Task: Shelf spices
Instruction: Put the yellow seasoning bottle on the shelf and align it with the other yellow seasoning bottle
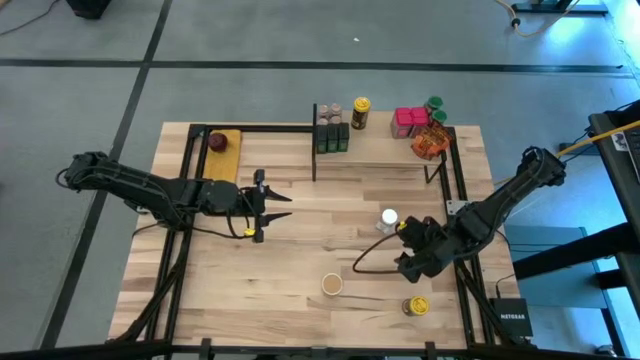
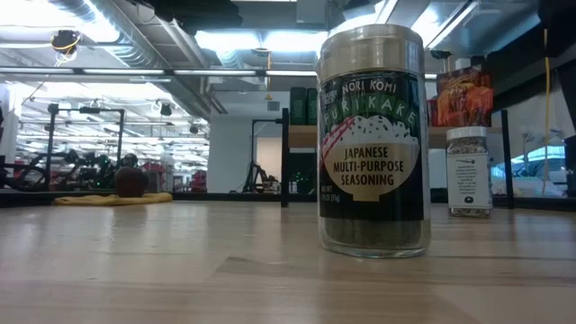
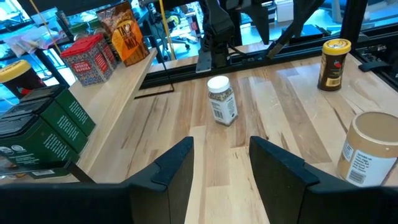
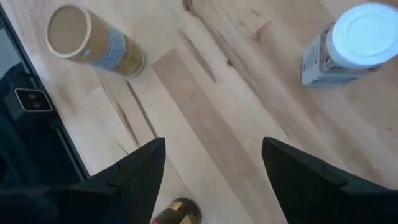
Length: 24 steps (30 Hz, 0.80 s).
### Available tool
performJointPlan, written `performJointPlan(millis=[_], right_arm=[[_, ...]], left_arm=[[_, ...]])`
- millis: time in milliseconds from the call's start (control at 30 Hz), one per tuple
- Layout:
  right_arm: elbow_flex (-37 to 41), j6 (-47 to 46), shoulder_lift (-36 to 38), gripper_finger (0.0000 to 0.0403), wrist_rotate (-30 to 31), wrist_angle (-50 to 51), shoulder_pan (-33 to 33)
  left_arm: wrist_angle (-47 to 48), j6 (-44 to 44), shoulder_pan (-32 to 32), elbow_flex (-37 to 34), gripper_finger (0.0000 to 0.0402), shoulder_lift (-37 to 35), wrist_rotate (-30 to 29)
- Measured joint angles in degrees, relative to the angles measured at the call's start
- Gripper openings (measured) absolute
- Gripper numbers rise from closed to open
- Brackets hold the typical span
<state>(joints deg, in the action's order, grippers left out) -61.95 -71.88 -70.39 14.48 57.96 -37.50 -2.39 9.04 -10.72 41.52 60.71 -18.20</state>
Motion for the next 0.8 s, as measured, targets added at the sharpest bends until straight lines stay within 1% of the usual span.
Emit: performJointPlan(millis=[367, 467, 600, 800], right_arm=[[0.44, -1.39, 0.0, 0.0273, -1.24, 0.83, -0.04], [0.46, -1.73, 0.0, 0.0273, -2.66, 0.87, -0.49], [0.46, -7.72, -0.62, 0.0273, -4.13, -0.57, -3.66], [0.46, -19.33, -5.0, 0.0273, -5.82, -8.36, -12.29]], left_arm=[[0.04, -0.03, 0.0, 0.0, 0.015, 0.0, 0.0], [0.04, 0.36, 0.0, 0.0, 0.015, 0.0, -0.01], [0.29, -0.08, 0.0, 0.0, 0.015, 0.0, 0.0], [0.81, -0.07, -0.04, 0.0, 0.015, 0.0, -0.01]])
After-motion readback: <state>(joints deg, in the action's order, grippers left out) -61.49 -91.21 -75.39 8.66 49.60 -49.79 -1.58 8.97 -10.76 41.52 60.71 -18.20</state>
